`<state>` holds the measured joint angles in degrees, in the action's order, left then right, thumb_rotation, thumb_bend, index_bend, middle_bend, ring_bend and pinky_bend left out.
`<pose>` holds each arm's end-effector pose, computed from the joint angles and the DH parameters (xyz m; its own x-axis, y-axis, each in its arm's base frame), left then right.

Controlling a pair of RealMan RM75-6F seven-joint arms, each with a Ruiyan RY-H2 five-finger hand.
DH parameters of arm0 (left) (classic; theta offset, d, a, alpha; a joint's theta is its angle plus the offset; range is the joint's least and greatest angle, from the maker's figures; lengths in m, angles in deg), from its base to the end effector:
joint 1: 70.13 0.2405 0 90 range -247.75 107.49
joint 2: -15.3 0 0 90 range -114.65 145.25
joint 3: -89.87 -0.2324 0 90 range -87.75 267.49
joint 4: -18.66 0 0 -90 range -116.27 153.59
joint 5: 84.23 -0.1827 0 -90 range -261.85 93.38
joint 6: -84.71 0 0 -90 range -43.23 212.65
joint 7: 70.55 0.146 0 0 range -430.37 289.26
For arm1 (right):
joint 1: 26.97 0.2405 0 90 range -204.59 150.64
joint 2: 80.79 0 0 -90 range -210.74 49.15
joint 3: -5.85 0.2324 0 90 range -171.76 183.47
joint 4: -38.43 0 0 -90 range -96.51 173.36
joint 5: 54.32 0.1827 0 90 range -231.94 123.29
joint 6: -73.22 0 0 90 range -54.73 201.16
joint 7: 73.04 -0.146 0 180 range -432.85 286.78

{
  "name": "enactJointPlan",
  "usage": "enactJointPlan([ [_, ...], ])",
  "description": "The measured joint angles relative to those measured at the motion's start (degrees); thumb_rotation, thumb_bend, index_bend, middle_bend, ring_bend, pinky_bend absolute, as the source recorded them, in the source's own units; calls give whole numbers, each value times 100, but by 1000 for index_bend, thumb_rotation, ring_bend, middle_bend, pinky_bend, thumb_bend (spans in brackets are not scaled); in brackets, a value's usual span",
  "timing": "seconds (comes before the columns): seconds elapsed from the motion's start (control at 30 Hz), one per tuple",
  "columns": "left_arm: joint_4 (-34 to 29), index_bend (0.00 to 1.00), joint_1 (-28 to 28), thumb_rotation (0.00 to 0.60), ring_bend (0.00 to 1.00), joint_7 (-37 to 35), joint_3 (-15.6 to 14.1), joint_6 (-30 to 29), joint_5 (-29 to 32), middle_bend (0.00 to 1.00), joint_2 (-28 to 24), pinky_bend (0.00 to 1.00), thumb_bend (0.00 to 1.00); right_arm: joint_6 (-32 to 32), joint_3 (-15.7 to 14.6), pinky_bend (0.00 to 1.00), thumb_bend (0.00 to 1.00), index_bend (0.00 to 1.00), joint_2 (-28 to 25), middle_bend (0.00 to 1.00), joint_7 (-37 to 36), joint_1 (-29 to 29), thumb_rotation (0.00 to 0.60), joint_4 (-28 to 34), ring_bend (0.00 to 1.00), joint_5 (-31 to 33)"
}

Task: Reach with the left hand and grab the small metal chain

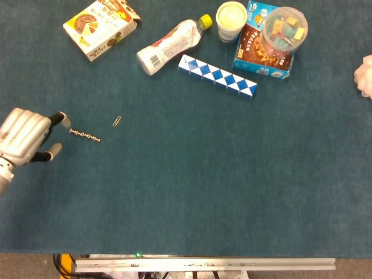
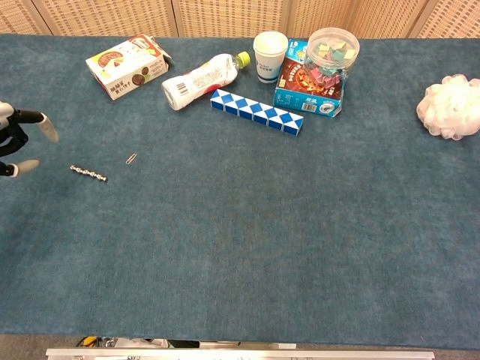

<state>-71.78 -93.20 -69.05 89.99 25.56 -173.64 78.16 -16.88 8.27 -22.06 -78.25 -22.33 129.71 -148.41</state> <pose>-0.2484 0.2426 0.1172 0.5727 0.3116 0.7583 0.8112 -0.3489 -0.4693 -0.2642 -0.1751 0.2033 0.4145 0.0710 0.9073 -0.8950 -0.1488 0.4205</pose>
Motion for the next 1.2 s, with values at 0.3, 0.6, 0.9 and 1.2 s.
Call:
enactJointPlan([
  [0.3,21,387,-205,600,899,283,10,300,293,896,234,945,308,9,-15,459,330,518,3,520,-46,-12,600,-25,419,9],
  [0.6,59,376,-386,600,906,798,75,593,780,905,590,949,308,86,-10,459,330,518,16,521,-53,9,600,-47,423,66],
  [0.9,234,404,-537,600,910,1060,79,776,1071,909,929,956,308,193,4,459,330,518,60,521,-29,84,600,-53,427,77],
  [1.2,382,411,-654,600,911,1451,46,850,1258,911,1225,957,308,50,-7,460,329,518,27,522,-155,-37,600,-131,428,147],
])
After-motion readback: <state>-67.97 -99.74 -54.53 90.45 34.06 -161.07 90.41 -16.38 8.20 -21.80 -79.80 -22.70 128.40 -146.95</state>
